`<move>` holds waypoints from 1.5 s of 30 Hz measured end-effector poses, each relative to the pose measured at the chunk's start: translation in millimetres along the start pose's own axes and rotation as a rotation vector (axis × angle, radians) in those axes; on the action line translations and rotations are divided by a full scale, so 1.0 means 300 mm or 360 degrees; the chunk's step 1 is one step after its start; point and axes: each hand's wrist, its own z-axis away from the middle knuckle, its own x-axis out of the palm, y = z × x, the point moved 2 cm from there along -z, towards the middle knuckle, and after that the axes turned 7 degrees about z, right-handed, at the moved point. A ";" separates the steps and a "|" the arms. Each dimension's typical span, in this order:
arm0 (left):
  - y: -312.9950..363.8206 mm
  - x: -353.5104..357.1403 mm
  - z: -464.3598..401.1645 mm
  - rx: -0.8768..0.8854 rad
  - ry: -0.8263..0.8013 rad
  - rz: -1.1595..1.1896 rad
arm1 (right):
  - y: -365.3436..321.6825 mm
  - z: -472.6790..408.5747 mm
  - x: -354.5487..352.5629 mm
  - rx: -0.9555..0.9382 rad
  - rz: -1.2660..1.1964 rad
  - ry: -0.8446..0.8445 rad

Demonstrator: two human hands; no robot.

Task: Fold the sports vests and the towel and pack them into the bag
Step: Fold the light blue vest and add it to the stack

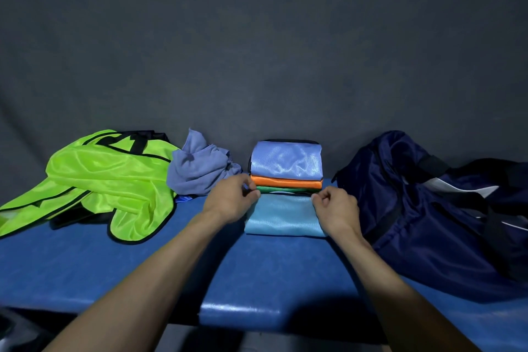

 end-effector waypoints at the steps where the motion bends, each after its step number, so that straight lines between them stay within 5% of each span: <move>1: 0.002 0.001 0.002 0.0103 0.0022 -0.0095 | 0.000 -0.002 0.001 0.0008 -0.0025 0.0005; 6: 0.047 0.029 -0.016 0.0554 0.0136 -0.0391 | 0.004 -0.007 0.003 0.0090 -0.0176 0.0021; 22: 0.126 0.117 -0.024 0.0323 -0.0044 -0.0741 | -0.004 0.006 0.039 0.0091 -0.0026 0.0151; 33: 0.118 0.123 -0.020 0.0369 0.0208 -0.0571 | -0.001 -0.013 0.035 0.0158 -0.0117 0.0118; 37: 0.104 0.116 -0.002 0.0920 -0.0010 -0.0450 | -0.001 -0.015 0.035 0.0141 -0.0072 0.0121; 45: 0.034 0.103 0.050 0.0804 -0.0484 -0.0584 | -0.001 0.008 0.000 -0.0070 0.0008 0.0146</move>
